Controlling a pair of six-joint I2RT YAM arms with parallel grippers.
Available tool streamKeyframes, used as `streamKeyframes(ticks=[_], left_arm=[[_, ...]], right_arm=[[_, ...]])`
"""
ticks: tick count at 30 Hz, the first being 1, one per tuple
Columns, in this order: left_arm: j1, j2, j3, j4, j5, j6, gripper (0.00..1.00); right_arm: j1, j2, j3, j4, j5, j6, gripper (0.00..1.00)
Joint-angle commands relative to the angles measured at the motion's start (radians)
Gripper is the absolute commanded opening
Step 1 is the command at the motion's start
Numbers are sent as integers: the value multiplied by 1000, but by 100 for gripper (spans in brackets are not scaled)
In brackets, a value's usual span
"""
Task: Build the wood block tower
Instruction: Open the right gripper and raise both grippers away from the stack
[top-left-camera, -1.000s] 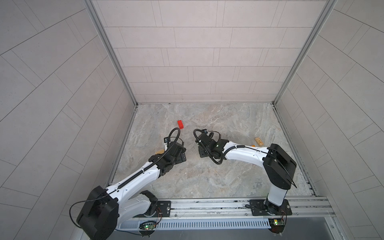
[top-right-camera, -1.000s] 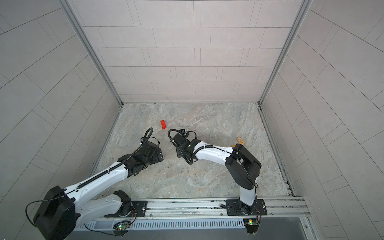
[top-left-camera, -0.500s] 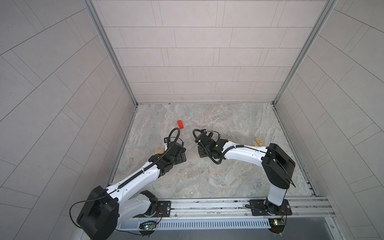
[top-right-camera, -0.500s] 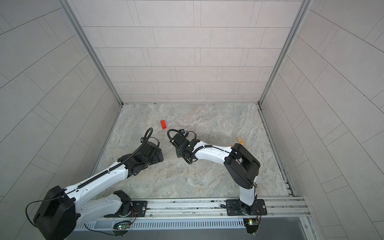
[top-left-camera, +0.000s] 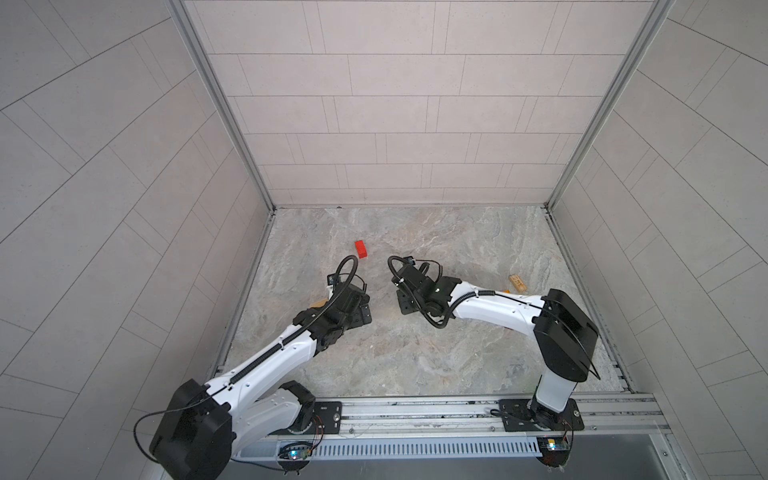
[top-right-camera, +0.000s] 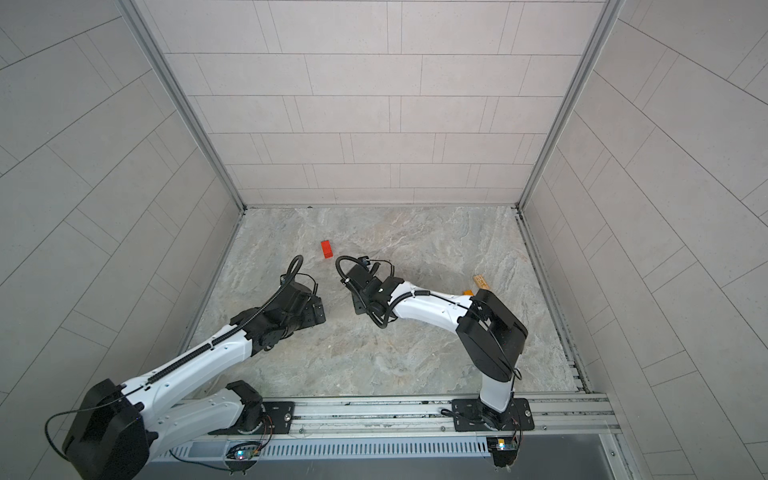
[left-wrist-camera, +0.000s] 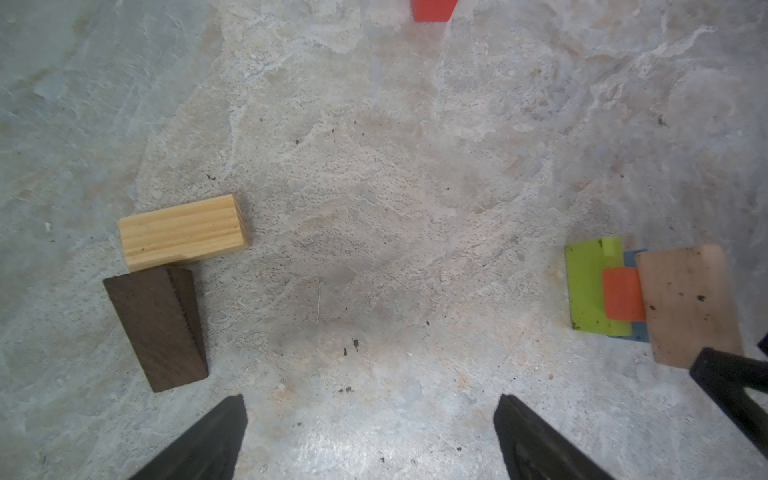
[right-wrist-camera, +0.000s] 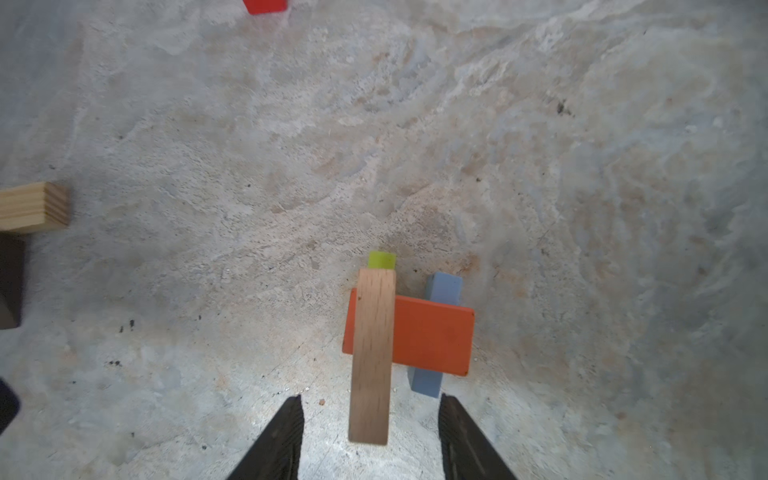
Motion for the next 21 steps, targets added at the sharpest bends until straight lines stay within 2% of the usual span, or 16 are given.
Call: streamKeyframes(ticks=[1, 5, 10, 14, 21], left_arm=[[4, -15, 48, -38, 15, 31, 100], [4, 10, 115, -98, 11, 45, 100], [4, 52, 219, -158, 2, 66, 100], [3, 104, 324, -188, 19, 83, 100], [-7, 215, 445, -195, 88, 88, 100]], right_arm=[[5, -98, -17, -20, 25, -24, 56], [2, -178, -58, -20, 59, -44, 55], [-43, -293, -131, -13, 98, -65, 49], [-183, -373, -182, -14, 16, -73, 47], [-512, -431, -246, -12, -110, -115, 51]])
